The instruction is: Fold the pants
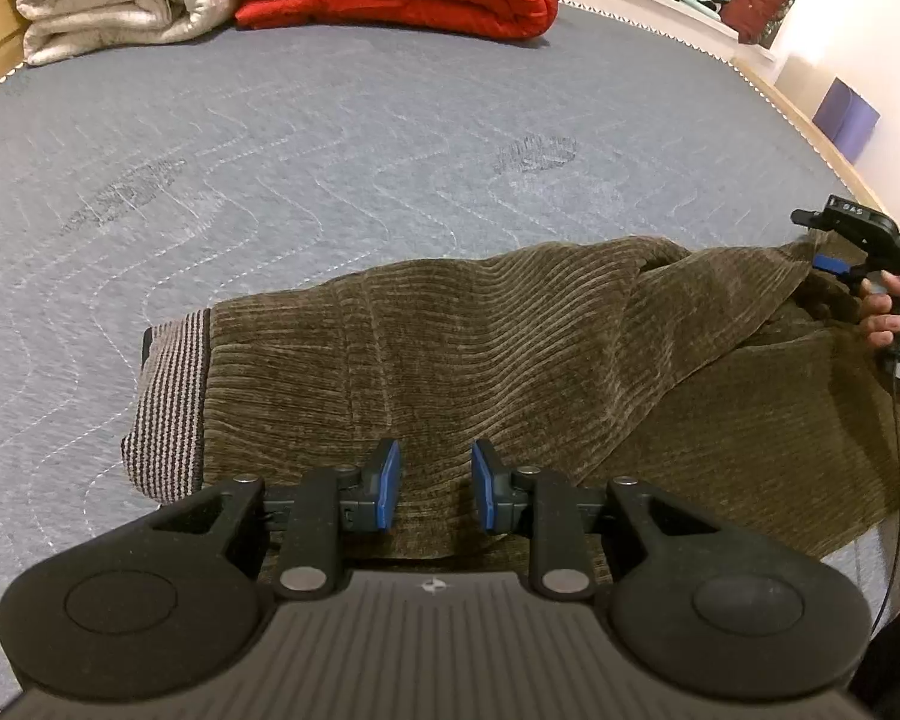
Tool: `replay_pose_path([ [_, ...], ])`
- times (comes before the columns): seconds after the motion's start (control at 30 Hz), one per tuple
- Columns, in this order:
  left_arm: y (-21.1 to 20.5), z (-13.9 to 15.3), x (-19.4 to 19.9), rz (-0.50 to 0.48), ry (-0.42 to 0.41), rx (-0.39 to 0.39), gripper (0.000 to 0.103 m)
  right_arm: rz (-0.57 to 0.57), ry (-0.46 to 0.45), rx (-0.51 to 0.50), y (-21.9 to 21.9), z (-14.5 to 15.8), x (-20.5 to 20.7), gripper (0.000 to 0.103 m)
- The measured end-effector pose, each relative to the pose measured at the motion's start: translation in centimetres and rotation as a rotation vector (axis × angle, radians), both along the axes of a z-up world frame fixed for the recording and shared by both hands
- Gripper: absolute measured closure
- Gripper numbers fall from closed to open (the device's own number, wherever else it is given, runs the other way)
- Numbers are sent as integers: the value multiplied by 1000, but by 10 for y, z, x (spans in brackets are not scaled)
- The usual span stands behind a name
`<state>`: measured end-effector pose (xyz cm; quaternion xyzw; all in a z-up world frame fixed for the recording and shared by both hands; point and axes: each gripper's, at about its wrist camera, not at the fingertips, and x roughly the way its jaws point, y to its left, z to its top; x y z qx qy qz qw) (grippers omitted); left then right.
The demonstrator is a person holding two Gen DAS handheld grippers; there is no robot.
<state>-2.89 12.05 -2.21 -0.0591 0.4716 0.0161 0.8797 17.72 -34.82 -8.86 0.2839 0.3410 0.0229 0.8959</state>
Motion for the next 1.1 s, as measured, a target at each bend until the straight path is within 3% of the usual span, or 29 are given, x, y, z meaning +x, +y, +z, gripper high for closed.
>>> replay_pose_path([
  [0.03,0,1,-1,0,-2,0,74,2,2,-13,3,0,2,33],
  [0.1,-1,3,-2,0,-6,3,74,11,7,-31,6,0,3,48],
  [0.17,-2,4,-3,-3,-12,6,74,14,13,-45,6,1,3,84],
  [0.27,-1,3,-5,-2,-21,7,74,2,-12,-50,-1,10,-5,94],
  [0.47,3,4,-10,-1,-53,4,74,28,-112,-92,-13,50,-42,95],
  [0.67,7,18,-23,6,-135,-19,74,84,-236,-185,-35,111,-119,96],
  [0.8,5,26,-17,-2,-104,-24,74,103,-139,-231,-50,116,-169,96],
  [0.9,-5,31,-10,-24,-143,-10,74,110,54,-220,-60,83,-191,95],
  [0.97,-7,26,-10,-32,-155,-23,74,109,133,-187,-72,62,-199,90],
  [1.03,-6,22,-11,-32,-120,-57,74,44,126,-206,-94,57,-208,89],
  [1.1,-1,25,-13,-28,-130,-90,74,-46,60,-215,-120,67,-215,72],
])
